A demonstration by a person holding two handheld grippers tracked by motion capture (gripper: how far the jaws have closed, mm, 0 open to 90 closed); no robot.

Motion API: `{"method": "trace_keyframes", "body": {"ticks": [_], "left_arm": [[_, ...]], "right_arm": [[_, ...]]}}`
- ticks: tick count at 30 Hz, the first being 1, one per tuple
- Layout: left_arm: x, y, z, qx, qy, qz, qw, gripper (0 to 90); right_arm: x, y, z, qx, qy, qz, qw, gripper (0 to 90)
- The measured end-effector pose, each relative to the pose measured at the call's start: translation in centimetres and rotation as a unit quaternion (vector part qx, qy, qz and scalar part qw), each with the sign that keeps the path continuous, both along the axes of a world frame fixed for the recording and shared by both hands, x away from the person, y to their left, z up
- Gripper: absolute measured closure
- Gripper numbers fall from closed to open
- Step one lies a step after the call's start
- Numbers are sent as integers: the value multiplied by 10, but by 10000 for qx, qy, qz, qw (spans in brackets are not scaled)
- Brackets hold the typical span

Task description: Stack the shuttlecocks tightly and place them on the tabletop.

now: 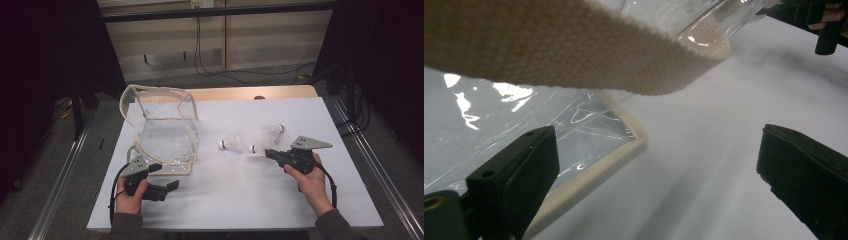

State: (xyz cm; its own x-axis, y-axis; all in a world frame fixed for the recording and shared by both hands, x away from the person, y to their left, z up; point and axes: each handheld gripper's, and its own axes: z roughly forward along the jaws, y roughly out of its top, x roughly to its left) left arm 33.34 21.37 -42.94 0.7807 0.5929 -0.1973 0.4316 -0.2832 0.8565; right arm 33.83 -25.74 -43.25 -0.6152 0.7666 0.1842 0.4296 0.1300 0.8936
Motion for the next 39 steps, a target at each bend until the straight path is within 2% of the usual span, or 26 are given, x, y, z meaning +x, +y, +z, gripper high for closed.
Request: {"method": "trace_keyframes", "body": {"ticks": [39], "left_arm": [[0, 0, 0, -23, 18, -6, 10000, 35]], "right_arm": [[23, 14, -6, -93, -28, -48, 9999, 900]]}}
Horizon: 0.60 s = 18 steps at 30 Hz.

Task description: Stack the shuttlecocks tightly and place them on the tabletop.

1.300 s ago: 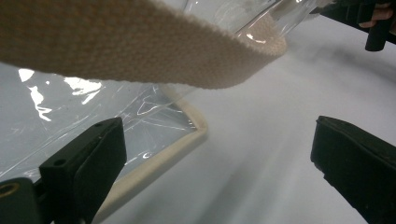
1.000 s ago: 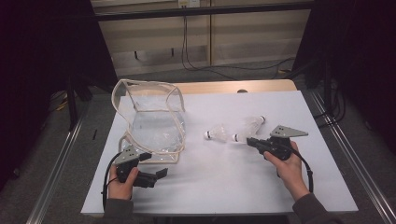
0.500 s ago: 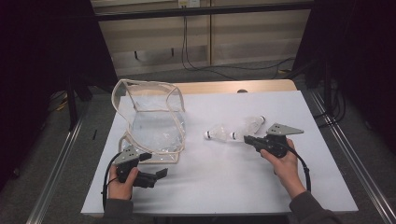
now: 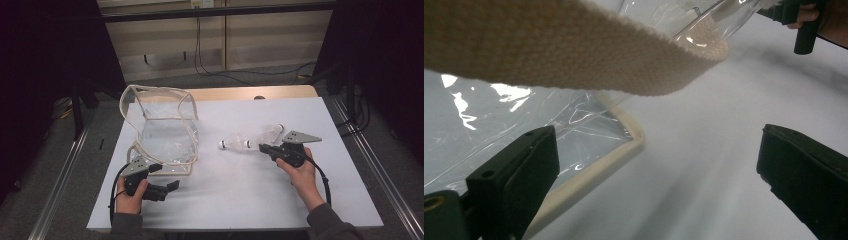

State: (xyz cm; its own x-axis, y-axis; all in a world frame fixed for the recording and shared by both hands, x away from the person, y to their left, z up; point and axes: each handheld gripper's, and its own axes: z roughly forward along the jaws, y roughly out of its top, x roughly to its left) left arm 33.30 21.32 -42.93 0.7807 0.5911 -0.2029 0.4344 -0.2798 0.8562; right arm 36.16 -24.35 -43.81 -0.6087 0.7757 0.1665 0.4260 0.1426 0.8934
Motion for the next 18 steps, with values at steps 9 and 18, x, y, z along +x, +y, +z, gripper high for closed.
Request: {"method": "trace_keyframes", "body": {"ticks": [9, 18], "left_arm": [[0, 0, 0, 31, 3, -4, 10000, 35], [0, 0, 0, 25, -8, -5, 10000, 35]], "right_arm": [[3, -1, 0, 38, -2, -57, 10000, 900], [5, 0, -2, 18, -3, -92, 10000, 900]]}}
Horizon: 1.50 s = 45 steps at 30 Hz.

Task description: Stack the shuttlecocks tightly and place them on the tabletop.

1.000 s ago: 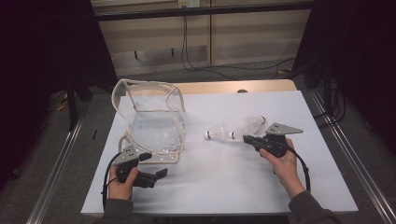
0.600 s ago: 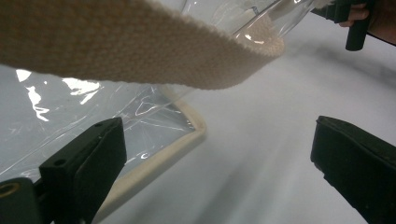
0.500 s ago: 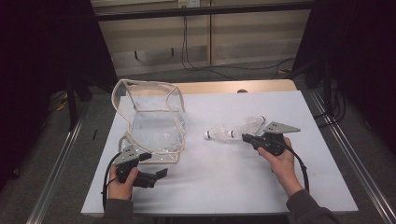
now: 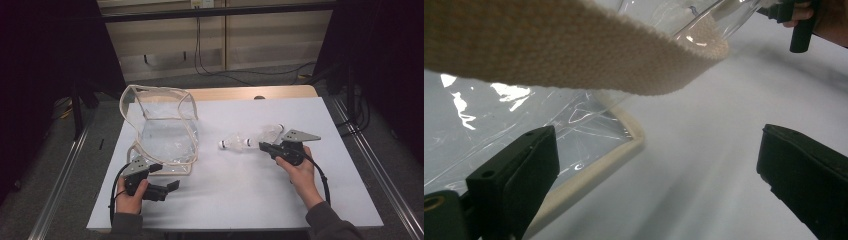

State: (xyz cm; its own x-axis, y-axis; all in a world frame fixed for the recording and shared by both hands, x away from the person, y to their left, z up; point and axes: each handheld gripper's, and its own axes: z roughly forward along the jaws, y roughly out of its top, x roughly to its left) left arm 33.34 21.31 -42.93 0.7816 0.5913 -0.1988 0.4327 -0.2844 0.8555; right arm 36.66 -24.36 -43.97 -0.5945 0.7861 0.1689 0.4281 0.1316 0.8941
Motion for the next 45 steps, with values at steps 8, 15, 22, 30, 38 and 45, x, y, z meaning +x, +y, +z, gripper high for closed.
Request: {"method": "trace_keyframes", "body": {"ticks": [8, 15, 22, 30, 38, 45], "left_arm": [[0, 0, 0, 7, 4, 0, 10000, 35], [0, 0, 0, 1, 6, 10, 10000, 35], [0, 0, 0, 13, 6, -6, 10000, 35], [0, 0, 0, 27, 6, -3, 10000, 35], [0, -1, 0, 2, 1, -21, 10000, 35], [0, -1, 0, -12, -9, -22, 10000, 35]], "right_arm": [[2, 1, 0, -31, -6, 11, 10000, 900], [5, 3, 0, -40, -23, 33, 10000, 900], [8, 7, -2, -87, -27, 69, 9999, 900], [10, 10, -2, -54, -32, 93, 9999, 900], [13, 12, -3, -49, -19, 106, 9999, 900], [14, 15, -5, -69, -20, 144, 9999, 900]]}}
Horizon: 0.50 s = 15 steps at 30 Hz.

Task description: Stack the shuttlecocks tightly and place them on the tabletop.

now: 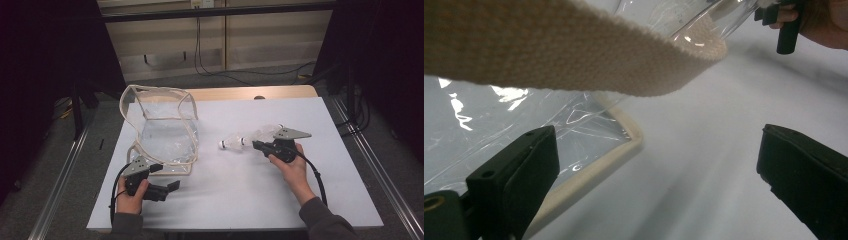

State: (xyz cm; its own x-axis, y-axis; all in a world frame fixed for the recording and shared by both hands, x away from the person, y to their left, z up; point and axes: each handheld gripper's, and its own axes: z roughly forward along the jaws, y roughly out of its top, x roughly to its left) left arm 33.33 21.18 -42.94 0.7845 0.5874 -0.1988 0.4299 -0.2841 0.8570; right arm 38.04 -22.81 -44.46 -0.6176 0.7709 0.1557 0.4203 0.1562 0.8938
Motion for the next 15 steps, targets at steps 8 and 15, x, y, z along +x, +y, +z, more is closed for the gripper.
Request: {"method": "trace_keyframes", "body": {"ticks": [8, 15], "left_arm": [[0, 0, 0, 5, 3, -3, 10000, 35], [0, 0, 0, 16, 13, 4, 10000, 35]], "right_arm": [[0, 2, -1, -12, 9, 20, 10000, 900], [1, 3, -1, -27, 1, 44, 10000, 900]]}}
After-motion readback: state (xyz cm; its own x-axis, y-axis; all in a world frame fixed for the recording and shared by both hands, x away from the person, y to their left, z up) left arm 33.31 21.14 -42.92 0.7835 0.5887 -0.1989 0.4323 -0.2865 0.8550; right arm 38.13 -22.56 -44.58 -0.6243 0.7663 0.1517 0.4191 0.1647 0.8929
